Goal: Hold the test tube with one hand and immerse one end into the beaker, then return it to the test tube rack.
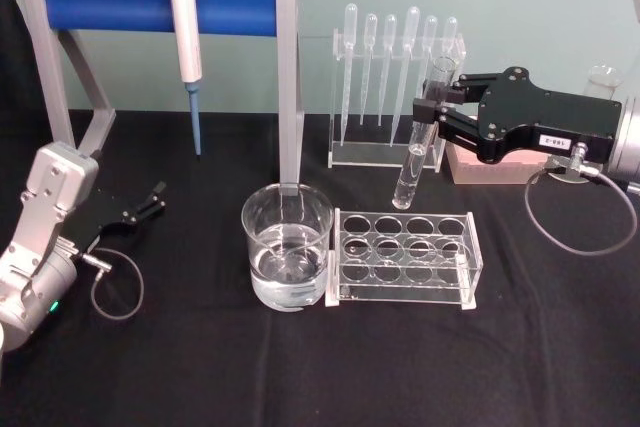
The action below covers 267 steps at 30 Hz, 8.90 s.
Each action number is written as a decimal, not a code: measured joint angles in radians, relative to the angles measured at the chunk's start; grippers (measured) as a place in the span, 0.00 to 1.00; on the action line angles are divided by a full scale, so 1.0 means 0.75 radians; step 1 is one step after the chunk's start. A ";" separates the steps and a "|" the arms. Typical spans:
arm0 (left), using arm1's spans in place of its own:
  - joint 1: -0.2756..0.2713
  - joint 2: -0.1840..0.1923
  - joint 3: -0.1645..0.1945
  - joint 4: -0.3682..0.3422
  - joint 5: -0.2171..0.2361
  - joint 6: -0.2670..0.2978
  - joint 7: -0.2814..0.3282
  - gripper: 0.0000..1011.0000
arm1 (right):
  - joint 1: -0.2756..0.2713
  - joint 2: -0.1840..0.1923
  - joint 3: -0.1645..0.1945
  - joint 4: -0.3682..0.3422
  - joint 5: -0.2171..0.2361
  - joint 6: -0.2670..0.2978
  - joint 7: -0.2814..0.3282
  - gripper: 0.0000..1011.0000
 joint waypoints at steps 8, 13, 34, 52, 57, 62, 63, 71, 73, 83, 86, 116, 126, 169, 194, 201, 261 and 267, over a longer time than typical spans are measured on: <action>0.000 0.000 0.000 0.000 0.000 0.000 0.000 0.99 | 0.000 0.000 0.000 0.000 0.000 0.000 0.000 0.24; 0.000 0.000 0.000 0.000 0.000 0.000 0.000 0.99 | 0.000 0.000 0.000 0.000 0.000 0.000 0.000 0.24; 0.000 0.000 0.000 0.000 0.000 0.000 0.000 0.99 | 0.000 0.000 0.000 0.000 0.000 0.000 0.000 0.24; 0.000 0.000 0.000 0.000 0.000 0.000 0.000 0.99 | 0.000 0.000 0.000 0.000 0.000 0.000 0.000 0.24; 0.000 0.000 0.000 0.000 0.000 0.000 0.000 0.99 | 0.000 0.000 0.000 0.000 0.000 0.000 0.000 0.24; 0.000 0.000 0.000 0.000 0.000 0.000 0.000 0.99 | 0.000 0.000 0.000 0.000 0.000 0.000 0.000 0.24; 0.000 0.000 0.000 0.000 0.000 0.000 0.000 0.99 | 0.000 0.000 0.000 0.000 0.000 0.000 0.000 0.24; 0.000 0.000 0.000 0.000 0.000 0.000 0.000 0.99 | 0.000 0.000 0.000 0.000 0.000 0.000 0.000 0.24; 0.000 0.000 0.000 0.000 0.000 0.000 0.000 0.99 | 0.000 0.000 0.000 0.000 0.000 0.000 0.000 0.24; 0.000 0.000 0.000 0.000 0.000 0.000 0.000 0.99 | 0.000 0.000 0.000 0.000 0.000 0.000 0.000 0.24; 0.000 0.000 0.000 0.000 0.000 0.000 0.000 0.99 | 0.000 0.000 0.000 0.000 0.000 0.000 0.000 0.24; 0.000 0.000 0.000 0.000 0.000 0.000 0.000 0.99 | 0.000 0.000 0.000 0.000 0.000 0.000 0.000 0.24; 0.000 0.000 0.000 0.000 0.000 0.000 0.000 0.99 | 0.000 0.000 0.000 0.000 0.000 0.000 0.000 0.24; 0.000 0.000 0.000 0.000 0.000 0.000 0.000 0.99 | 0.000 0.000 0.000 0.000 0.000 0.000 0.000 0.24; 0.000 0.000 0.000 0.000 0.000 0.000 0.000 0.99 | 0.171 -0.106 -0.146 0.009 -0.002 -0.004 0.007 0.24; 0.000 0.000 0.000 0.000 0.000 0.000 0.000 0.99 | 0.244 -0.189 -0.243 0.067 -0.020 0.013 0.004 0.24; 0.000 0.000 0.000 0.000 0.000 0.000 0.000 0.99 | 0.172 -0.403 -0.395 0.460 -0.253 -0.191 0.003 0.24; 0.000 0.000 0.000 0.000 0.000 0.000 0.000 0.99 | 0.163 -0.413 -0.389 0.473 -0.264 -0.193 0.003 0.24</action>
